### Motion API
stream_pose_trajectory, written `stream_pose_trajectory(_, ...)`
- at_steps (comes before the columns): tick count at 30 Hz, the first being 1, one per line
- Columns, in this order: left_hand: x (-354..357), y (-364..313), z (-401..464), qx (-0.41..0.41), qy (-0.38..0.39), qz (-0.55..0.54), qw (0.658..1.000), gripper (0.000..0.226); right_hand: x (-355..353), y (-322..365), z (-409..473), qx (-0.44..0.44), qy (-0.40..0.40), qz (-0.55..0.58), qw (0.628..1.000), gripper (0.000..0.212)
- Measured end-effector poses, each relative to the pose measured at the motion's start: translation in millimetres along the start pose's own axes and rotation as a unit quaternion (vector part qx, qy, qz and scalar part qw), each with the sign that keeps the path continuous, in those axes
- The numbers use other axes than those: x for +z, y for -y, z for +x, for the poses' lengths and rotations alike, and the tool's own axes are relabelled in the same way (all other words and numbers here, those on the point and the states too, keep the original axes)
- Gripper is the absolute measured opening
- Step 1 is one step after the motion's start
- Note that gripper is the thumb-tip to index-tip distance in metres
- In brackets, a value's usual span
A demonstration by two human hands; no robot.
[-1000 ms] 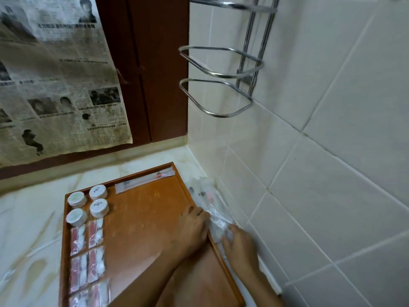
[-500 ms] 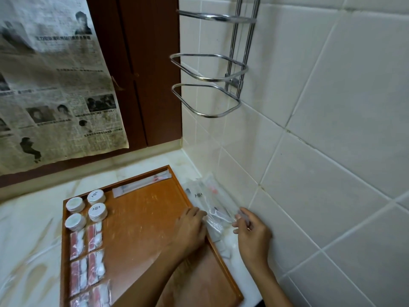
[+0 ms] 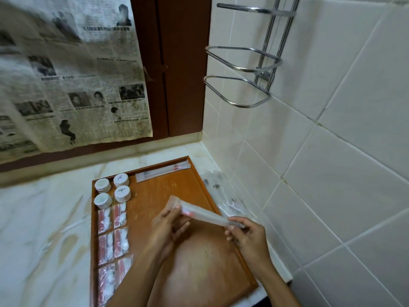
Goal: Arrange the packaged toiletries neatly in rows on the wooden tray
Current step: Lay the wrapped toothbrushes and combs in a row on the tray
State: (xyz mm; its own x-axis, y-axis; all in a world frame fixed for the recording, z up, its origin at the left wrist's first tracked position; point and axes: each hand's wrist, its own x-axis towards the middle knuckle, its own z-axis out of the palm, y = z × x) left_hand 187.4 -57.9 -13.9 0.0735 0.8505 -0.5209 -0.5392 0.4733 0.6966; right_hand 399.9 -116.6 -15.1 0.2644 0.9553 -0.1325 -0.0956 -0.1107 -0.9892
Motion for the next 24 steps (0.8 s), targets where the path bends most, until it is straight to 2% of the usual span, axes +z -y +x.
stream_pose_trajectory(3,-25,-3,-17,0.004,-0.032,-0.017,0.999,0.026,8,-7,-5,0.068,0.020,0.089,0.994,0.028)
stream_pose_trajectory(5,-36,-3,-29,0.023,-0.053,-0.018,0.998,0.021,15,-10,-8,0.124,0.015,0.204,0.971,0.031)
stream_pose_trajectory(7,-48,-2,-41,0.035,-0.076,-0.007,0.996,0.017,24,-14,-10,0.165,0.007,0.266,0.950,0.029)
stream_pose_trajectory(9,-62,-3,-53,0.030,-0.100,0.025,0.994,0.028,35,-18,-14,0.191,0.008,0.274,0.942,0.029)
stream_pose_trajectory(11,-78,-5,-64,0.017,-0.093,0.091,0.991,0.040,45,-21,-17,0.208,0.002,0.280,0.937,0.029)
stream_pose_trajectory(14,-97,-10,-76,0.001,-0.036,0.190,0.981,0.030,61,-23,-17,0.216,-0.011,0.293,0.931,0.023)
stream_pose_trajectory(17,-104,-16,-84,-0.013,0.012,0.232,0.973,0.016,80,-24,-15,0.220,0.001,0.285,0.933,0.013)
stream_pose_trajectory(20,-102,-16,-89,-0.012,0.022,0.306,0.952,0.006,101,-25,-18,0.224,0.041,0.223,0.948,0.015)
stream_pose_trajectory(24,-96,-10,-88,0.019,0.010,0.363,0.932,0.016,127,-23,-24,0.199,0.096,0.056,0.974,0.008)
